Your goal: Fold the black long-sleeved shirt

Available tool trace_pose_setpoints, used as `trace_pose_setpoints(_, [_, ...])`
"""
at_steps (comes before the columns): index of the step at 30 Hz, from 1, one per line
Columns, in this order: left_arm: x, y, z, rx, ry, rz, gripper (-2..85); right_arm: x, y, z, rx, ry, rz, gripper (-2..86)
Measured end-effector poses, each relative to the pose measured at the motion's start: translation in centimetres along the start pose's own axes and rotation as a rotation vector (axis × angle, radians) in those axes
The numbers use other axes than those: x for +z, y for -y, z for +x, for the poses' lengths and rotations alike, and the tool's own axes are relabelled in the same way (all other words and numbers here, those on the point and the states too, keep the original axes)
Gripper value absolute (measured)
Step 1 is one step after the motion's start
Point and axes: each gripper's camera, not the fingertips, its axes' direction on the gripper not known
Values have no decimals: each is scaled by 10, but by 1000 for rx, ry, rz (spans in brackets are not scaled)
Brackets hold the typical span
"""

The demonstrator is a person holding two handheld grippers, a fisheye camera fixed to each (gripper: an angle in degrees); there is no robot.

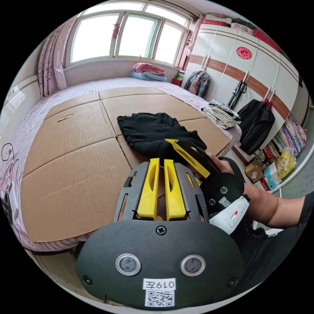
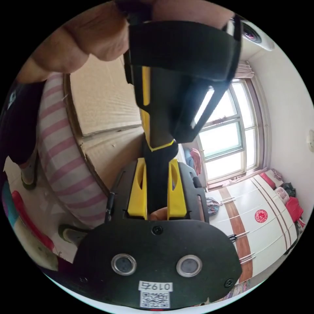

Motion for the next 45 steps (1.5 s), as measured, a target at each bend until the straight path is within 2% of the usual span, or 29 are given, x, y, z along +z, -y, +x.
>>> trace_pose_setpoints(5, [8,-16,-63,-170,-144,-11,92,-3,-23,40,116,98,57,74])
trace_pose_setpoints(11, [64,-32,-171,-547,-534,-54,155,-10,-63,99,275,158,150,68])
trace_pose_setpoints(18, [147,-34,-229,-840,-648,-69,170,-19,-127,126,328,208,256,69])
trace_pose_setpoints(22, [178,-46,-236,-902,-759,-35,170,-19,-159,127,304,177,268,67])
trace_pose_setpoints(24, [194,-60,-236,-887,-900,-11,161,-10,-169,138,355,191,237,68])
trace_pose_setpoints(27, [197,-91,-243,-902,-904,1,160,0,-187,155,417,225,249,69])
trace_pose_setpoints(34, [202,-141,-277,-1012,-825,18,176,0,-209,146,382,250,321,68])
trace_pose_setpoints(40, [228,-141,-284,-1065,-764,14,176,-12,-228,123,251,235,405,67])
trace_pose_setpoints(45, [255,-133,-293,-1024,-660,-65,133,-19,-244,98,120,256,440,67])
